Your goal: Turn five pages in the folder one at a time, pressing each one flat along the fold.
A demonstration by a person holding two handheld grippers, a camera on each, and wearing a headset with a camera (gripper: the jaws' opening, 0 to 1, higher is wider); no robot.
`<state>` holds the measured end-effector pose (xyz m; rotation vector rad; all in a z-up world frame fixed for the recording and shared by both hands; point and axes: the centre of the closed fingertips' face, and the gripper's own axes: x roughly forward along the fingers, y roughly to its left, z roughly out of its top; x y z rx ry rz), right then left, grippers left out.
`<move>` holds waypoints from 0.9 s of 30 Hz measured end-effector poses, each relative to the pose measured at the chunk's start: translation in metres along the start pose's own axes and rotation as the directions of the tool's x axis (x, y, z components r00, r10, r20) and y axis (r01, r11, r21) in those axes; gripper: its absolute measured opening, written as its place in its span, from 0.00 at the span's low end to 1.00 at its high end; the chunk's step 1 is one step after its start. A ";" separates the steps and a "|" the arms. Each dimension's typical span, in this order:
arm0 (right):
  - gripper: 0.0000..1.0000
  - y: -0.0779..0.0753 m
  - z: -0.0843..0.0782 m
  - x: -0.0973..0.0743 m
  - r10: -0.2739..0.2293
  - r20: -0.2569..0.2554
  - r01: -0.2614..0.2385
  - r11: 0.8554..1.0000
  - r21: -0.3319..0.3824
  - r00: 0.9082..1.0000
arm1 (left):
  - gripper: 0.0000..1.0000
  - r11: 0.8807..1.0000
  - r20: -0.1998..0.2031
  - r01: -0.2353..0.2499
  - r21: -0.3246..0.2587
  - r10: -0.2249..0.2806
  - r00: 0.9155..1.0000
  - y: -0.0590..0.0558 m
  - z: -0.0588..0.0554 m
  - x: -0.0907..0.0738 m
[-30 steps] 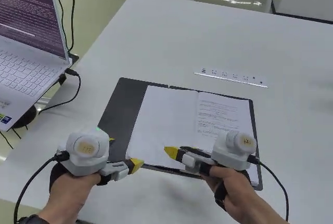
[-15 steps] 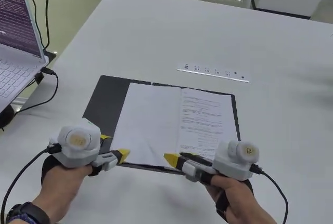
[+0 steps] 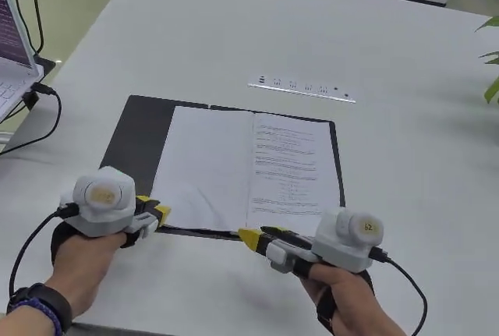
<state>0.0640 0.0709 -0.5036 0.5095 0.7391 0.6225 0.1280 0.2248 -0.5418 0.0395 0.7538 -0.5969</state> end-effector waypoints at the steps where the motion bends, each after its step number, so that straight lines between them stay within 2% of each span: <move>1: 0.36 -0.001 0.000 0.000 -0.002 0.000 0.002 1.000 0.000 1.000 | 0.09 1.000 -0.019 -0.016 0.003 0.016 1.000 0.003 -0.004 0.000; 2: 0.36 -0.001 -0.001 -0.001 -0.004 -0.002 0.004 1.000 -0.001 1.000 | 0.09 0.999 -0.038 -0.035 0.010 0.036 0.999 0.006 -0.008 0.000; 5: 0.35 -0.004 0.000 -0.001 -0.008 -0.004 0.008 1.000 0.002 1.000 | 0.08 1.000 -0.042 -0.025 0.002 0.025 0.999 0.006 -0.014 0.006; 6: 0.35 -0.004 0.000 -0.001 -0.008 -0.003 0.008 1.000 0.003 1.000 | 0.06 0.999 -0.070 -0.041 0.026 0.043 0.997 0.008 -0.020 0.006; 7: 0.35 -0.004 0.001 -0.001 -0.008 -0.004 0.008 1.000 0.003 1.000 | 0.03 0.996 -0.042 -0.070 0.058 0.073 0.996 0.012 -0.015 0.005; 8: 0.35 -0.004 0.001 0.000 -0.009 -0.004 0.009 1.000 0.001 1.000 | 0.00 0.992 -0.072 -0.098 0.082 0.104 0.992 0.015 -0.018 0.002; 9: 0.35 -0.004 0.002 0.001 -0.008 -0.005 0.008 1.000 0.000 1.000 | 0.00 0.991 -0.067 -0.086 0.098 0.093 0.993 0.012 -0.015 0.003; 12: 0.35 -0.004 0.006 0.005 0.005 -0.002 -0.005 1.000 -0.001 1.000 | 0.00 0.977 -0.089 -0.110 0.184 0.128 0.988 0.010 -0.015 0.003; 14: 0.34 -0.004 0.009 0.007 0.008 -0.001 -0.008 1.000 -0.002 1.000 | 0.00 0.976 -0.086 -0.114 0.184 0.131 0.988 0.008 -0.016 0.004; 17: 0.34 -0.005 0.013 0.011 0.009 0.001 -0.009 1.000 -0.007 1.000 | 0.00 0.984 -0.067 -0.113 0.135 0.123 0.990 0.011 -0.015 0.001; 21: 0.32 -0.008 0.023 0.019 0.012 0.001 -0.012 1.000 -0.018 1.000 | 0.00 0.984 -0.063 -0.110 0.140 0.120 0.991 0.012 -0.016 0.003; 24: 0.31 -0.012 0.035 0.027 0.009 0.015 -0.009 1.000 -0.013 1.000 | 0.00 0.986 -0.055 -0.127 0.105 0.133 0.990 0.012 -0.016 0.002; 27: 0.29 -0.013 0.044 0.034 0.010 0.028 -0.010 1.000 -0.012 1.000 | 0.00 0.984 -0.054 -0.139 0.113 0.146 0.988 0.012 -0.017 0.003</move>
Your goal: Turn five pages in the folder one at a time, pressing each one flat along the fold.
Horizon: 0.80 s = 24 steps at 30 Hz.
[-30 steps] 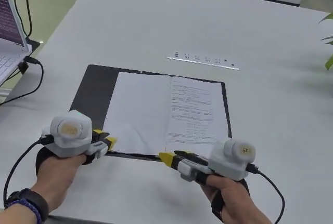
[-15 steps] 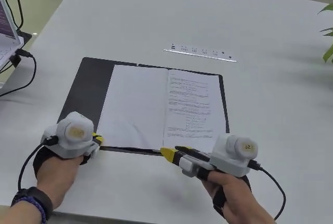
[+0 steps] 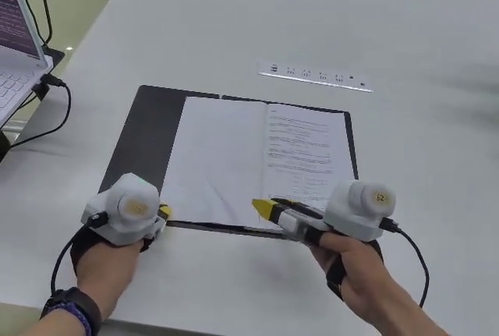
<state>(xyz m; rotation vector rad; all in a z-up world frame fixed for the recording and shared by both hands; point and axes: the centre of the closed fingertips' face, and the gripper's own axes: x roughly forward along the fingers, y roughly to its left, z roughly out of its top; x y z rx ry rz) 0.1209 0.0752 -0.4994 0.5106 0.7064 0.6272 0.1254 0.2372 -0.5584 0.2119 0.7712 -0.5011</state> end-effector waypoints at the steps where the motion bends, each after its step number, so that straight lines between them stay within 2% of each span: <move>1: 0.28 -0.001 0.003 0.002 0.002 0.004 -0.002 1.000 -0.002 1.000 | 0.00 1.000 0.000 -0.003 -0.001 0.003 1.000 0.001 0.000 0.000; 7: 0.25 -0.007 0.019 0.021 0.006 0.025 -0.006 1.000 0.013 1.000 | 0.00 1.000 -0.004 0.005 -0.005 -0.005 1.000 0.001 0.000 0.000; 12: 0.22 -0.011 0.024 0.031 0.010 0.028 -0.010 1.000 0.020 1.000 | 0.00 1.000 -0.006 0.001 -0.007 -0.001 1.000 0.001 0.000 0.001; 17: 0.20 -0.021 0.025 0.040 0.000 0.033 -0.001 0.999 0.046 0.999 | 0.00 1.000 -0.007 0.000 -0.014 0.000 1.000 0.001 0.000 0.000; 20: 0.19 -0.027 0.021 0.045 -0.005 0.018 0.004 0.999 0.048 1.000 | 0.00 1.000 -0.004 -0.002 -0.016 0.002 1.000 0.001 0.000 0.000; 24: 0.16 -0.030 0.024 0.050 -0.006 0.027 0.004 0.999 0.054 1.000 | 0.00 1.000 -0.002 0.000 -0.020 0.000 1.000 0.001 0.000 0.000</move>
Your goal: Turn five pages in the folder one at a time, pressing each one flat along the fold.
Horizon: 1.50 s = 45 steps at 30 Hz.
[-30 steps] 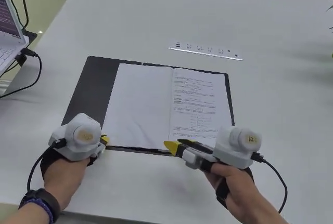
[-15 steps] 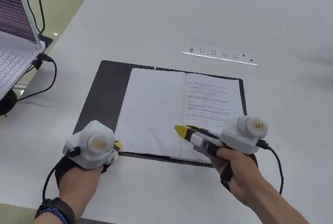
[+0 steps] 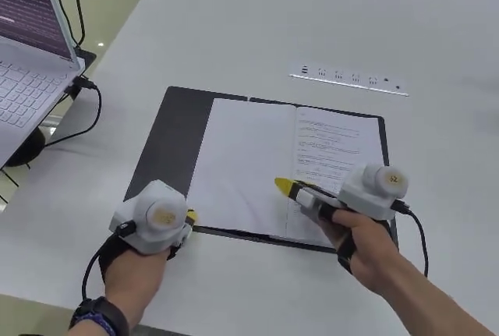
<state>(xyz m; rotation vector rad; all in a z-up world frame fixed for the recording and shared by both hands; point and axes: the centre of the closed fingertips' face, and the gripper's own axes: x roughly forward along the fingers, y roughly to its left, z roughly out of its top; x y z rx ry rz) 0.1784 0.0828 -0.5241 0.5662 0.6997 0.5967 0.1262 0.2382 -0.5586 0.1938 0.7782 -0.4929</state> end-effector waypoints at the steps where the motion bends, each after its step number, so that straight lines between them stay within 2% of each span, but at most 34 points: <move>1: 0.14 -0.001 0.002 0.002 0.002 0.009 -0.002 1.000 0.007 1.000 | 0.00 1.000 0.001 -0.001 0.001 0.001 1.000 0.000 0.000 0.000; 5: 0.12 -0.005 0.007 0.010 0.002 0.026 -0.003 1.000 0.020 1.000 | 0.00 1.000 0.001 0.000 0.002 0.000 1.000 0.000 0.000 0.000; 10: 0.09 -0.012 0.004 0.019 -0.013 0.024 0.012 0.999 0.039 1.000 | 0.00 1.000 0.002 0.002 0.002 -0.002 1.000 0.000 0.000 0.000; 14: 0.00 -0.020 0.004 0.022 -0.033 0.033 0.031 0.998 0.049 0.999 | 0.00 1.000 0.003 0.005 0.005 -0.005 1.000 0.000 0.000 0.001; 17: 0.00 -0.021 0.006 0.024 -0.027 0.041 0.025 0.998 0.061 0.999 | 0.00 1.000 0.003 0.007 0.008 -0.007 1.000 0.000 0.000 0.000; 20: 0.00 -0.021 0.009 0.025 -0.029 0.052 0.027 0.999 0.044 0.998 | 0.00 1.000 0.004 0.007 0.007 -0.007 1.000 0.000 0.000 0.001; 34: 0.00 -0.025 0.021 0.035 -0.043 0.095 0.036 0.996 0.082 0.995 | 0.00 1.000 0.008 0.014 0.018 -0.014 1.000 0.000 0.000 0.000; 45: 0.00 -0.027 0.033 0.044 -0.032 0.135 0.018 0.994 0.107 0.990 | 0.00 1.000 0.010 0.017 0.018 -0.017 1.000 0.000 0.000 0.000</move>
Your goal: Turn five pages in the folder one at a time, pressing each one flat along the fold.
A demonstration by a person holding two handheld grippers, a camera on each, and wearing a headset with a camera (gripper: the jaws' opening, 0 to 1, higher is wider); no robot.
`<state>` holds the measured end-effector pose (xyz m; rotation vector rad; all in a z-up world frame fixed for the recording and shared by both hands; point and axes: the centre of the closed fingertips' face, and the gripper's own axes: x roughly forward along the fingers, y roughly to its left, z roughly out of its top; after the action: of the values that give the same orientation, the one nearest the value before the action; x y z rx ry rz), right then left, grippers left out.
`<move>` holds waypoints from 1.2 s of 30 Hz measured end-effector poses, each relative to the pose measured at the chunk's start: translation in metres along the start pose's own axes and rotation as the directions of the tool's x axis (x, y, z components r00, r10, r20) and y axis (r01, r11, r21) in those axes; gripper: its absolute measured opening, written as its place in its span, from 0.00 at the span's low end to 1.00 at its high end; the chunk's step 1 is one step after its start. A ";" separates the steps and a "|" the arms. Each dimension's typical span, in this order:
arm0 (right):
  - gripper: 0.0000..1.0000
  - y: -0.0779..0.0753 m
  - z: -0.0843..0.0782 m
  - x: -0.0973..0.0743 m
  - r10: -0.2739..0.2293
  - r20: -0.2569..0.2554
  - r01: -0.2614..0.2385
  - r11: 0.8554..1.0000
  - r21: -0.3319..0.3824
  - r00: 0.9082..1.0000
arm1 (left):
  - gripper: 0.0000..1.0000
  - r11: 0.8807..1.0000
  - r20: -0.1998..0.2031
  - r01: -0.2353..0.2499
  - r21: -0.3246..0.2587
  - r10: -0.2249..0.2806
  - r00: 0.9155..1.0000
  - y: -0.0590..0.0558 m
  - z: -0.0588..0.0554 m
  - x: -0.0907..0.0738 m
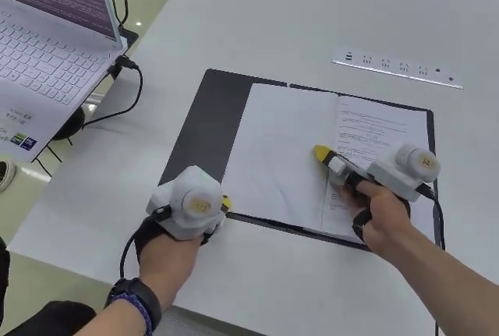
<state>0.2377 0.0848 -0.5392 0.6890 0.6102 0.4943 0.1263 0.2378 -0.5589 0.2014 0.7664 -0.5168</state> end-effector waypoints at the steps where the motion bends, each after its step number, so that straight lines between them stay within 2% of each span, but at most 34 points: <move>1: 0.00 0.000 0.001 0.001 0.001 0.003 -0.001 1.000 0.001 1.000 | 0.00 1.000 0.000 0.001 0.001 -0.001 1.000 0.000 0.000 0.000; 7: 0.00 -0.001 0.011 0.009 0.006 0.040 -0.006 1.000 0.018 0.999 | 0.00 1.000 -0.002 0.006 0.013 -0.006 1.000 0.000 0.000 0.000; 11: 0.00 -0.009 0.022 0.015 -0.024 0.079 0.019 0.998 0.058 0.997 | 0.00 1.000 -0.007 0.008 0.016 -0.008 1.000 0.000 0.000 0.000; 14: 0.00 -0.011 0.024 0.017 -0.024 0.089 0.018 0.997 0.069 0.996 | 0.00 1.000 -0.005 0.006 0.012 -0.006 1.000 0.000 0.000 0.000; 24: 0.00 0.002 0.031 0.019 -0.045 0.110 0.037 0.997 0.073 0.993 | 0.00 1.000 -0.002 0.007 0.006 -0.007 1.000 0.000 0.000 0.000; 32: 0.00 -0.001 0.041 0.027 -0.057 0.135 0.046 0.996 0.080 0.989 | 0.00 1.000 0.005 0.014 0.001 -0.014 1.000 0.001 0.000 0.000; 36: 0.00 -0.001 0.048 0.032 -0.067 0.131 0.059 0.996 0.060 0.989 | 0.00 1.000 0.005 0.018 -0.006 -0.018 1.000 0.001 0.000 0.000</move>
<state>0.2923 0.0828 -0.5218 0.7477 0.5200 0.3700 0.1268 0.2386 -0.5584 0.1875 0.7654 -0.5317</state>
